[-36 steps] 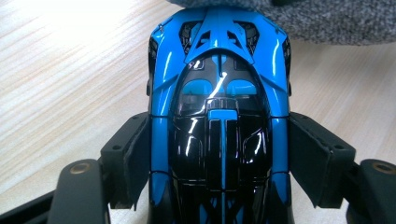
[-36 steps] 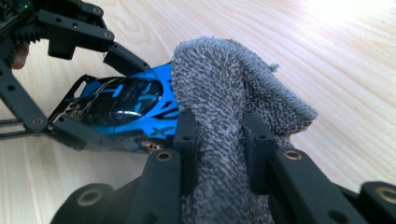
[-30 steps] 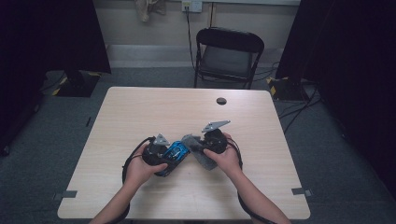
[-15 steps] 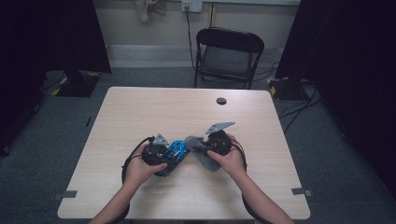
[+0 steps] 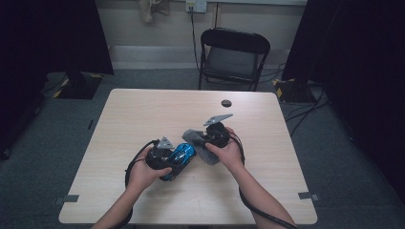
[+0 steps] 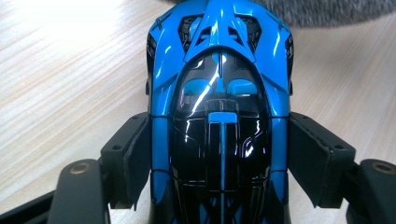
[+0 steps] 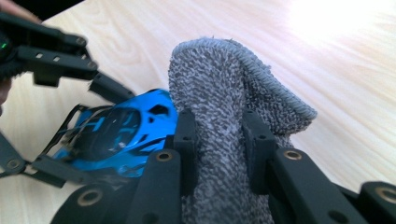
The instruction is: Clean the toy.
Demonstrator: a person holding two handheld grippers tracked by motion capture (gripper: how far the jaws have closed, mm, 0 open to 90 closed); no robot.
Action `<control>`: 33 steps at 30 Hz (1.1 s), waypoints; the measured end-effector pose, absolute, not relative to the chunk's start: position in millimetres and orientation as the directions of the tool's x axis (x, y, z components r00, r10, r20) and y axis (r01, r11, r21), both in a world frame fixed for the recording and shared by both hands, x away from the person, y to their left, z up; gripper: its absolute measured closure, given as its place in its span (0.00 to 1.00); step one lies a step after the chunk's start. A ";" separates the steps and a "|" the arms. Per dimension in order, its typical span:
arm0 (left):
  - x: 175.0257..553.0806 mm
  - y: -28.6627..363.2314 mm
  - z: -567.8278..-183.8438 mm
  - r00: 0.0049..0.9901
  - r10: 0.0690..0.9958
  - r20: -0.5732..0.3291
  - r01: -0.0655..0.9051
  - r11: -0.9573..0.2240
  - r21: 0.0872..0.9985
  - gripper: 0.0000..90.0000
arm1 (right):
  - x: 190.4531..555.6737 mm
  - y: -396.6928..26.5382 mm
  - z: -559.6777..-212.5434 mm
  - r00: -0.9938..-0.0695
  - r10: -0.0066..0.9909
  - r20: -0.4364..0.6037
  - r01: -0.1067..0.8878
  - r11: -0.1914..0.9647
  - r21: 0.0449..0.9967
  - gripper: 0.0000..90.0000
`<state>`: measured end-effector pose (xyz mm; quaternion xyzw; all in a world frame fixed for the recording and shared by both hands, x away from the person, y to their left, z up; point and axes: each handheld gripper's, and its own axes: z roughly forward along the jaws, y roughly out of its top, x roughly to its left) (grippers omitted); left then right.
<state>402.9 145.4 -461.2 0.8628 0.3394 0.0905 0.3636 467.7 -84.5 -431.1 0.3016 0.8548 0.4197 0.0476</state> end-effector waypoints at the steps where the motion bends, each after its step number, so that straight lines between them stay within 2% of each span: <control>1: 402.9 146.2 -461.2 0.752 0.653 -0.091 0.523 -0.506 0.686 0.31 | 467.1 -83.0 -431.9 -0.819 0.549 0.169 0.471 0.472 0.745 0.80; 22: 404.5 149.7 -463.0 0.734 0.674 -0.086 0.538 -0.499 0.679 0.31 | 437.3 -97.8 -441.0 -0.842 0.505 0.188 0.460 0.493 0.739 0.80; 30: 403.2 144.7 -463.0 0.750 0.655 -0.095 0.528 -0.506 0.682 0.31 | 456.5 -110.2 -427.7 -0.797 0.569 0.203 0.490 0.410 0.769 0.80; 33: 402.5 142.0 -464.3 0.763 0.640 -0.094 0.517 -0.515 0.684 0.31 | 467.1 -103.4 -428.4 -0.800 0.566 0.200 0.494 0.432 0.754 0.80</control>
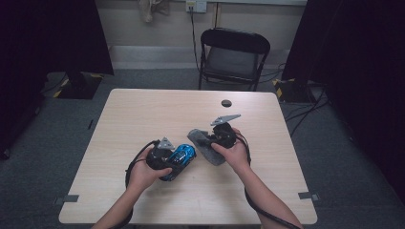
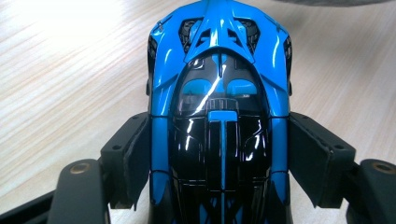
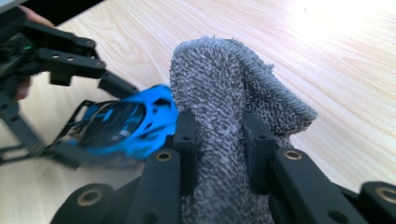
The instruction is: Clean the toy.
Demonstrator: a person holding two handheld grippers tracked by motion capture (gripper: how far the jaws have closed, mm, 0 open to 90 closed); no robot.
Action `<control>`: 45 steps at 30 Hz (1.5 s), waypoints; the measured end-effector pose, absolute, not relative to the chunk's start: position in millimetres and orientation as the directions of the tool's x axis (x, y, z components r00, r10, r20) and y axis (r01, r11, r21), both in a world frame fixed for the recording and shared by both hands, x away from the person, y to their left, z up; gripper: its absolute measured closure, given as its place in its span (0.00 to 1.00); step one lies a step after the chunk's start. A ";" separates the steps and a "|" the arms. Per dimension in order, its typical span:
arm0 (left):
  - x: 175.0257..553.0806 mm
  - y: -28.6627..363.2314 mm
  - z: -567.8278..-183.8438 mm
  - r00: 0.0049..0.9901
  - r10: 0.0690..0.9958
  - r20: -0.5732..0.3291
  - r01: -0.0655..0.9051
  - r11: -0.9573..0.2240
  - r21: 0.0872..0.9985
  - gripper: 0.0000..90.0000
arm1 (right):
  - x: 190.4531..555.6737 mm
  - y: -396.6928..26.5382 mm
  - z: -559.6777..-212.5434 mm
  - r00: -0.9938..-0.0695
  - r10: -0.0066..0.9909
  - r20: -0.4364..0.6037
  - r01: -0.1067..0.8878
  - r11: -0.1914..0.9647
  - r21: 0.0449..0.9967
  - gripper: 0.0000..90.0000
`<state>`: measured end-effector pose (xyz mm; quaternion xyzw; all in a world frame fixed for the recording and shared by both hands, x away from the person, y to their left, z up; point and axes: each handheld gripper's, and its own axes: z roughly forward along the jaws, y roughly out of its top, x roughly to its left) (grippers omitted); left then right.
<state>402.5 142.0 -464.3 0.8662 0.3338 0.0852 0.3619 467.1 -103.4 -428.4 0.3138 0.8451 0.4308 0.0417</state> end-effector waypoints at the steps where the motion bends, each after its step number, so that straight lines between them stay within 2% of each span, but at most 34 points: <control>1: 402.3 141.2 -464.3 0.765 0.637 -0.094 0.514 -0.517 0.684 0.31 | 470.2 -100.1 -429.4 -0.802 0.564 0.198 0.495 0.441 0.749 0.80; 8: 402.8 141.0 -466.6 0.769 0.633 -0.090 0.513 -0.526 0.679 0.31 | 474.2 -81.9 -438.8 -0.826 0.524 0.211 0.495 0.493 0.715 0.80; 22: 404.0 141.0 -471.7 0.752 0.653 -0.091 0.534 -0.522 0.664 0.31 | 446.3 -103.0 -448.3 -0.829 0.512 0.226 0.498 0.491 0.715 0.80; 31: 404.9 140.8 -475.3 0.752 0.652 -0.097 0.538 -0.521 0.663 0.31 | 441.4 -138.0 -458.8 -0.777 0.606 0.169 0.522 0.471 0.711 0.80; 45: 404.9 135.8 -482.5 0.759 0.646 -0.074 0.528 -0.546 0.651 0.31 | 440.1 -144.6 -479.7 -0.757 0.635 0.152 0.538 0.473 0.698 0.79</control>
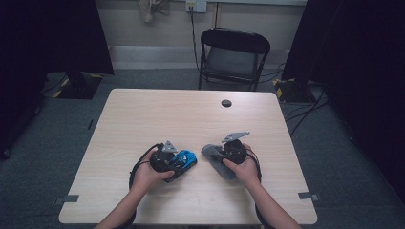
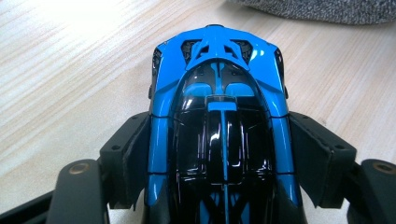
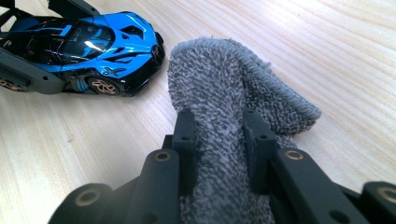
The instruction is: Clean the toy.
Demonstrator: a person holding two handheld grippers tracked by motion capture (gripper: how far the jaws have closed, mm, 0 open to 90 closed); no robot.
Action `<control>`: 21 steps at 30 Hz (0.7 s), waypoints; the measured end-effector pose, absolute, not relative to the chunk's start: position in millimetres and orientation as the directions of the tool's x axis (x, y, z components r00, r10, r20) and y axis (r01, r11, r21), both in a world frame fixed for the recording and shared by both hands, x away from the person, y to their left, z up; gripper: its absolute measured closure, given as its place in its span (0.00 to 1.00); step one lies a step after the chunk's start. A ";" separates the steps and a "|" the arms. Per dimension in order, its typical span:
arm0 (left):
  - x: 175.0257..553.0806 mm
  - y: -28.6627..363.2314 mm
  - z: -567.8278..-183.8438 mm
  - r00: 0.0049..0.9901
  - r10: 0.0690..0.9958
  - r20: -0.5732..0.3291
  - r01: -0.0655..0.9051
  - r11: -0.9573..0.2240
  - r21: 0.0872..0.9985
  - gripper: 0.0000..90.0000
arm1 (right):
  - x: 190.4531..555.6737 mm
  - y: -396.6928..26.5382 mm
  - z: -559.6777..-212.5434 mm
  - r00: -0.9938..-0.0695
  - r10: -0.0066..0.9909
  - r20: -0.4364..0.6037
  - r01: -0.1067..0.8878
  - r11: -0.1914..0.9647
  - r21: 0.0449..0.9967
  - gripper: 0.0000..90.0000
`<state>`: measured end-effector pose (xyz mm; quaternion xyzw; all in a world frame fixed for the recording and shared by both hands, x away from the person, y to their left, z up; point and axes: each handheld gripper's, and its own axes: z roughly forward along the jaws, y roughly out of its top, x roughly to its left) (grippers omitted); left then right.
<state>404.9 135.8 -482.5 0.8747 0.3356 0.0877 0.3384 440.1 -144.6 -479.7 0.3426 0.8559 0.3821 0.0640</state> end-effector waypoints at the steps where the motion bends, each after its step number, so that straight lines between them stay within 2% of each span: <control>1: 404.9 135.7 -482.6 0.759 0.647 -0.073 0.528 -0.546 0.651 0.31 | 439.6 -144.3 -480.0 -0.760 0.633 0.147 0.534 0.479 0.697 0.79; 10: 403.9 131.6 -482.8 0.761 0.647 -0.048 0.522 -0.567 0.637 0.30 | 438.8 -144.0 -481.9 -0.757 0.636 0.152 0.537 0.471 0.700 0.79; 16: 406.3 132.9 -485.6 0.743 0.665 -0.075 0.554 -0.548 0.627 0.23 | 439.0 -144.2 -481.8 -0.758 0.634 0.154 0.537 0.472 0.699 0.79; 21: 406.5 131.3 -485.9 0.750 0.660 -0.049 0.539 -0.567 0.622 0.21 | 439.1 -144.3 -481.9 -0.758 0.633 0.154 0.537 0.472 0.699 0.79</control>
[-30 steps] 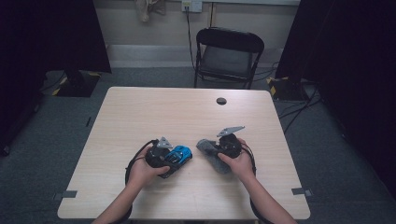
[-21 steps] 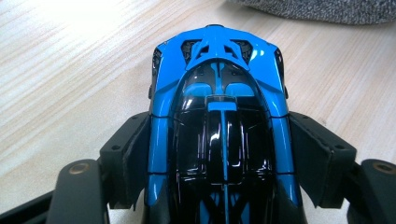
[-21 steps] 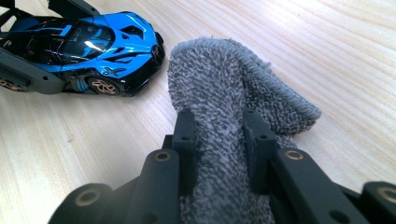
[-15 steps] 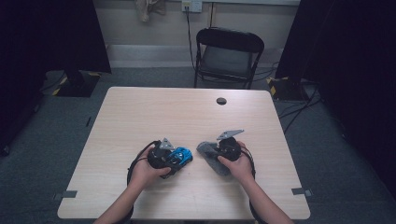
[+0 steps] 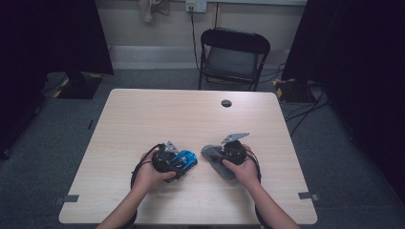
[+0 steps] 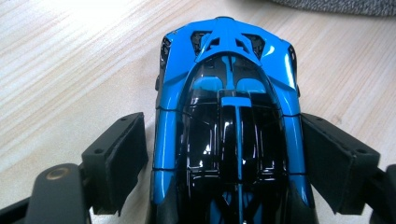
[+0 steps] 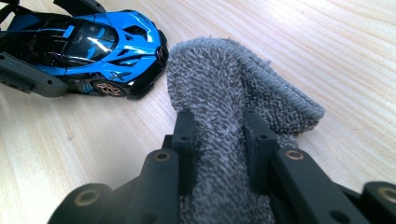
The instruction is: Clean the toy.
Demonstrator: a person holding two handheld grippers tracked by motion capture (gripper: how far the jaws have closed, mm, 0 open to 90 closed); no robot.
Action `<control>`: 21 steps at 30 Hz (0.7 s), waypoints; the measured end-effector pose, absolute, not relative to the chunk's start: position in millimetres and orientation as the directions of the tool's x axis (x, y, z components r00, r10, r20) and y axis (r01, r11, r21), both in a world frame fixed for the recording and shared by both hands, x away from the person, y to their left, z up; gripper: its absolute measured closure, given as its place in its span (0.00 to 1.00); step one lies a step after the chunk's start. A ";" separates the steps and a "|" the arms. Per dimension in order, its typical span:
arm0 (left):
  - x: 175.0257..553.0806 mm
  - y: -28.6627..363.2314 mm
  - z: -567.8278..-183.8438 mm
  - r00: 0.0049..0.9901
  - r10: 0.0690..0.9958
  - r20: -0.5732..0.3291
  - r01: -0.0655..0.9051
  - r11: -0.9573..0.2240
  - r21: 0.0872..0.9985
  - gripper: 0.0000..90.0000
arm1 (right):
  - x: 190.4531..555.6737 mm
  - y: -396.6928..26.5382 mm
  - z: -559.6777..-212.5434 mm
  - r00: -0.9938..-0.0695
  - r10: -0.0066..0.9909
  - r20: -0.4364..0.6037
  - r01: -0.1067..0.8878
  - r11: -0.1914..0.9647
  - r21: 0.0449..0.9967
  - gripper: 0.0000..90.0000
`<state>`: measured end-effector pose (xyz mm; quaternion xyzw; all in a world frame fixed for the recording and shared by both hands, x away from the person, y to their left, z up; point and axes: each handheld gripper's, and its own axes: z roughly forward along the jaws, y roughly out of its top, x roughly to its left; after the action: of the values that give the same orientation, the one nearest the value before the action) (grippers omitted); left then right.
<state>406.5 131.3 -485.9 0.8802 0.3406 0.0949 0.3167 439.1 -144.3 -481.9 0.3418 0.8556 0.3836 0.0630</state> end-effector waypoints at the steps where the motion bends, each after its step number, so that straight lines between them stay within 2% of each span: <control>1: 406.3 130.9 -486.0 0.749 0.661 -0.041 0.537 -0.570 0.622 0.21 | 439.1 -144.2 -481.9 -0.759 0.633 0.154 0.536 0.472 0.700 0.79; 6: 404.7 130.4 -485.7 0.752 0.658 -0.026 0.531 -0.583 0.615 0.21 | 438.8 -144.0 -482.1 -0.758 0.634 0.154 0.537 0.472 0.699 0.79; 13: 402.8 129.7 -484.3 0.775 0.631 -0.015 0.507 -0.608 0.611 0.28 | 438.7 -143.7 -482.8 -0.757 0.635 0.156 0.539 0.472 0.698 0.79; 21: 402.3 127.5 -483.9 0.763 0.646 -0.020 0.521 -0.597 0.611 0.29 | 438.8 -143.6 -482.9 -0.755 0.637 0.158 0.542 0.469 0.697 0.79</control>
<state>402.3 127.5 -483.9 0.8876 0.3285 0.1022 0.3062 438.8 -143.6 -482.9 0.3448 0.8548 0.3828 0.0618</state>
